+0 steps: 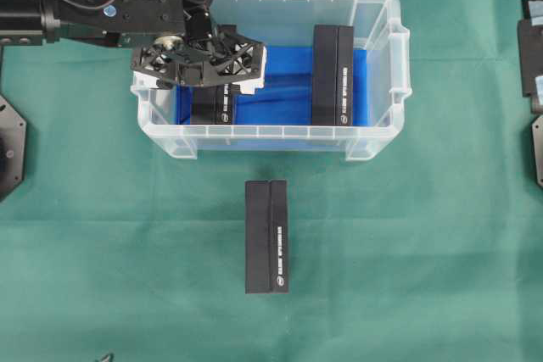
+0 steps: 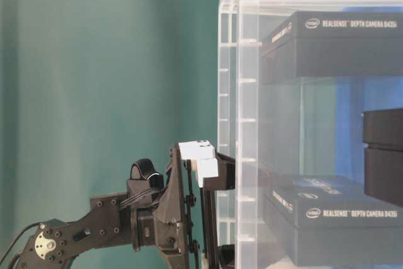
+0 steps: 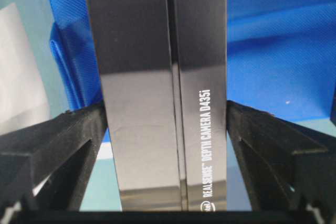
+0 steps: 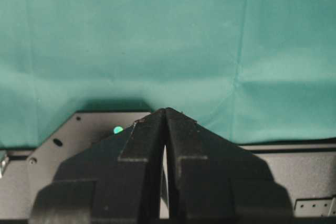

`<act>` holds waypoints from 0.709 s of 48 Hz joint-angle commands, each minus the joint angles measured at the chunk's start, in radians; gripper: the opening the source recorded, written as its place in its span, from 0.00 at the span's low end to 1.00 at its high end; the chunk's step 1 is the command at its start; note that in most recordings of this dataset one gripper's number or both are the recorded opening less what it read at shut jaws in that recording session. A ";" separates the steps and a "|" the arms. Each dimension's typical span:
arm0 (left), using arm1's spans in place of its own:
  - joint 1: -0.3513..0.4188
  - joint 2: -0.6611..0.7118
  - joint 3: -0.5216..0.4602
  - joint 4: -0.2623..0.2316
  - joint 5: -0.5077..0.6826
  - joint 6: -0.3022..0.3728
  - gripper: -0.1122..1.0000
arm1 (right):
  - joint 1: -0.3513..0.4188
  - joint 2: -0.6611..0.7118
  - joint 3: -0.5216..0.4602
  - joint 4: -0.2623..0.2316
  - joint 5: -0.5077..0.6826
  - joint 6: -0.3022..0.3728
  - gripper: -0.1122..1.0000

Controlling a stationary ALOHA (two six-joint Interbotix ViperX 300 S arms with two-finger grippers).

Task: Take the box out of the case with the left arm.
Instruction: 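Lower the left gripper around the left black box and close it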

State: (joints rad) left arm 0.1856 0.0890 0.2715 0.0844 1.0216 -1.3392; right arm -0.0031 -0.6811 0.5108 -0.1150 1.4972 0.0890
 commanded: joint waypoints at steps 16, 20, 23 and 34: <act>-0.020 -0.011 0.011 -0.009 -0.051 -0.051 0.67 | -0.002 0.000 -0.011 0.000 -0.003 0.000 0.12; -0.021 -0.011 0.011 -0.011 -0.049 -0.051 0.67 | -0.002 -0.002 -0.011 0.000 -0.003 0.000 0.12; -0.021 -0.012 0.011 -0.012 -0.048 -0.052 0.67 | -0.002 0.000 -0.011 0.002 -0.003 0.000 0.12; -0.023 -0.023 -0.002 -0.020 -0.032 -0.051 0.67 | -0.002 -0.003 -0.011 0.000 -0.003 0.000 0.12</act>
State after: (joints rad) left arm 0.1856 0.0798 0.2792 0.0828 0.9894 -1.3698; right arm -0.0031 -0.6826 0.5093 -0.1135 1.4987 0.0890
